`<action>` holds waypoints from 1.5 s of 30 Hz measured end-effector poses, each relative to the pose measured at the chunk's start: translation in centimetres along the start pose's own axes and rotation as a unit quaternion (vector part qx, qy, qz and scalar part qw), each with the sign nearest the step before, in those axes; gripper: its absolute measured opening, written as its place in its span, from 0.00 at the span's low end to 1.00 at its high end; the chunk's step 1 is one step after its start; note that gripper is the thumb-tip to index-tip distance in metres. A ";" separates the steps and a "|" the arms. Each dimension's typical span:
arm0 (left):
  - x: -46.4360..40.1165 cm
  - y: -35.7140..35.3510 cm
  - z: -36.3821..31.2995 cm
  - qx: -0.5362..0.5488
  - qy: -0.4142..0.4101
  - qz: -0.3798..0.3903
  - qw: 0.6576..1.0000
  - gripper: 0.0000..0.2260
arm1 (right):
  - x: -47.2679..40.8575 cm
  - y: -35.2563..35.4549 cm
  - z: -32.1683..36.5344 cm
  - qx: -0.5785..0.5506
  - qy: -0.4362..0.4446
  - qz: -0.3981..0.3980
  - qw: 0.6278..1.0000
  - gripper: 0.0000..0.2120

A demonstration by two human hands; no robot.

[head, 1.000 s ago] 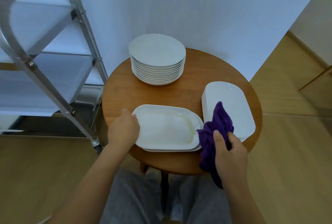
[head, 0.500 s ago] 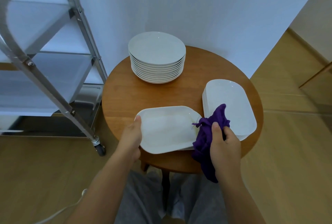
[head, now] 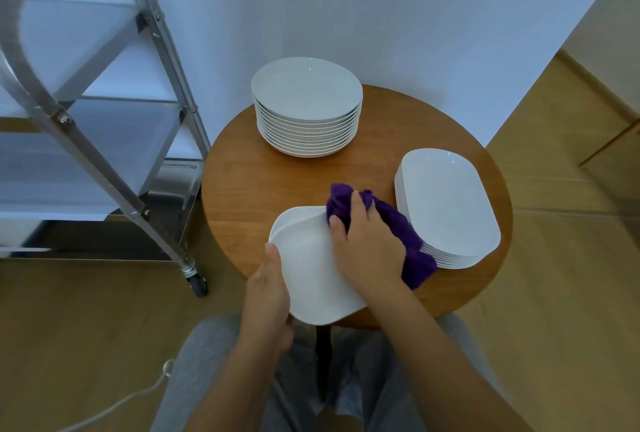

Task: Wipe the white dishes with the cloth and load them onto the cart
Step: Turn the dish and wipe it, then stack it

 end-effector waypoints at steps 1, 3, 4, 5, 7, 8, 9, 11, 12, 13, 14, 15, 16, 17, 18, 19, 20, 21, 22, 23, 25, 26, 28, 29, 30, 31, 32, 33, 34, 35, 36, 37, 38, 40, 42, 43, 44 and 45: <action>0.0 0.2 -0.3 0.003 -0.015 0.003 1.000 0.20 | 0.2 -0.2 0.6 0.007 0.020 -0.003 1.000 0.27; -0.1 0.3 -1.2 -0.002 -0.041 0.017 0.999 0.19 | 0.6 -0.5 1.6 0.018 0.058 0.011 0.998 0.26; -0.1 0.3 -1.5 -0.004 -0.045 0.025 0.999 0.20 | 1.1 -0.8 2.2 0.030 0.087 0.027 0.995 0.26; -0.1 0.2 -1.8 -0.001 -0.041 0.033 0.999 0.21 | 1.8 -1.2 2.9 0.043 0.121 0.044 0.991 0.27; 0.2 -0.1 -1.9 0.020 -0.028 0.050 0.998 0.23 | 3.3 -1.9 4.4 0.061 0.185 0.067 0.979 0.26; 0.3 -0.2 -2.0 0.037 -0.026 0.059 0.997 0.23 | 3.9 -2.0 5.0 0.064 0.206 0.070 0.974 0.25; 0.5 -0.2 -2.2 0.053 -0.029 0.068 0.996 0.23 | 4.2 -2.0 5.4 0.059 0.219 0.070 0.971 0.25; 0.5 0.1 -2.6 0.071 -0.044 0.073 0.994 0.24 | 4.4 -1.6 5.8 0.024 0.234 0.083 0.968 0.23; 0.5 0.4 -2.8 0.074 -0.050 0.064 0.994 0.24 | 4.5 -1.4 6.0 0.010 0.245 0.091 0.965 0.22; 0.5 0.6 -2.9 0.077 -0.051 0.057 0.994 0.25 | 4.7 -1.1 6.1 0.004 0.262 0.093 0.961 0.20; 0.6 0.6 -2.9 0.081 -0.047 0.053 0.994 0.26 | 4.9 -0.8 6.3 0.004 0.278 0.090 0.956 0.17; 0.7 0.7 -2.9 0.086 -0.040 0.052 0.994 0.27 | 5.0 -0.5 6.5 0.003 0.290 0.086 0.953 0.14; 0.8 0.6 -2.8 0.094 -0.030 0.052 0.994 0.27 | 5.1 -0.3 6.6 0.000 0.299 0.088 0.950 0.12; 1.0 0.5 -2.7 0.107 -0.017 0.054 0.993 0.27 | 5.2 -0.1 6.6 -0.005 0.304 0.095 0.948 0.10; 1.2 0.3 -2.5 0.127 0.001 0.061 0.990 0.27 | 5.4 0.0 6.5 -0.009 0.307 0.105 0.946 0.08; 1.5 0.1 -2.4 0.151 0.022 0.071 0.986 0.28 | 5.5 0.2 6.3 -0.012 0.309 0.112 0.944 0.07; 1.7 -0.1 -2.4 0.172 0.041 0.082 0.981 0.27 | 5.7 0.3 6.2 -0.014 0.310 0.114 0.944 0.06; 2.0 -0.4 -2.4 0.187 0.056 0.093 0.976 0.26 | 5.9 0.5 6.0 -0.015 0.311 0.110 0.944 0.05; 2.2 -0.6 -2.4 0.199 0.067 0.104 0.972 0.24 | 6.1 0.6 5.8 -0.012 0.313 0.103 0.944 0.05; 2.4 -0.8 -2.4 0.206 0.074 0.112 0.969 0.21 | 6.2 0.8 5.7 -0.005 0.314 0.098 0.944 0.05; 2.7 -1.1 -2.4 0.215 0.082 0.128 0.965 0.14 | 6.3 1.3 5.4 0.007 0.317 0.103 0.943 0.06; 2.8 -1.1 -2.5 0.215 0.087 0.133 0.964 0.12 | 6.4 1.5 5.2 0.005 0.318 0.118 0.941 0.05; 3.1 -1.1 -2.6 0.211 0.099 0.136 0.963 0.11 | 6.6 2.0 4.7 -0.002 0.328 0.149 0.933 0.05; 3.2 -1.2 -2.6 0.210 0.103 0.140 0.962 0.12 | 6.7 2.3 4.4 0.000 0.335 0.158 0.929 0.06; 3.4 -1.2 -2.6 0.211 0.105 0.149 0.960 0.13 | 6.8 2.5 4.2 0.004 0.343 0.161 0.925 0.06; 3.6 -1.3 -2.6 0.211 0.106 0.158 0.959 0.15 | 6.8 2.8 4.0 0.009 0.351 0.162 0.922 0.06; 3.7 -1.3 -2.6 0.210 0.106 0.163 0.958 0.16 | 6.9 2.9 3.7 0.012 0.359 0.163 0.919 0.06; 3.8 -1.3 -2.5 0.209 0.107 0.166 0.958 0.16 | 7.0 3.0 3.5 0.017 0.366 0.166 0.916 0.05; 3.8 -1.2 -2.5 0.207 0.109 0.166 0.958 0.17 | 7.1 3.2 3.2 0.024 0.373 0.171 0.912 0.04; 3.9 -1.0 -2.5 0.204 0.109 0.165 0.959 0.16 | 7.2 3.3 2.8 0.034 0.379 0.175 0.908 0.03; 3.9 -0.9 -2.5 0.201 0.107 0.166 0.959 0.14 | 7.2 3.5 2.3 0.042 0.385 0.174 0.905 0.02; 4.0 -0.9 -2.6 0.196 0.105 0.168 0.960 0.13 | 7.2 3.7 1.8 0.045 0.384 0.172 0.906 0.03; 4.1 -0.9 -2.7 0.190 0.103 0.171 0.961 0.11 | 7.0 4.0 1.3 0.041 0.379 0.168 0.909 0.05; 4.4 -0.9 -2.8 0.179 0.101 0.172 0.963 0.09 | 6.8 4.6 0.6 0.030 0.369 0.157 0.916 0.06; 4.7 -0.9 -3.0 0.176 0.095 0.166 0.966 0.09 | 7.0 5.0 0.0 0.032 0.367 0.134 0.920 0.07; 4.8 -0.8 -3.1 0.170 0.088 0.164 0.968 0.08 | 7.2 5.2 -0.1 0.034 0.368 0.117 0.922 0.08; 4.8 -0.8 -3.2 0.159 0.083 0.159 0.971 0.07 | 7.4 5.5 -0.2 0.037 0.369 0.100 0.924 0.08; 4.8 -0.7 -3.3 0.144 0.079 0.149 0.975 0.07 | 7.6 5.9 -0.4 0.041 0.367 0.082 0.926 0.07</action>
Point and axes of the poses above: each hand's wrist, its own x-axis away from the middle knuckle, its own y-axis out of the back of the hand, z = x × y, the point moved 4 cm from there along -x, towards the middle knuckle, and after that the axes turned 10 degrees about -x, right-handed, at the moved point
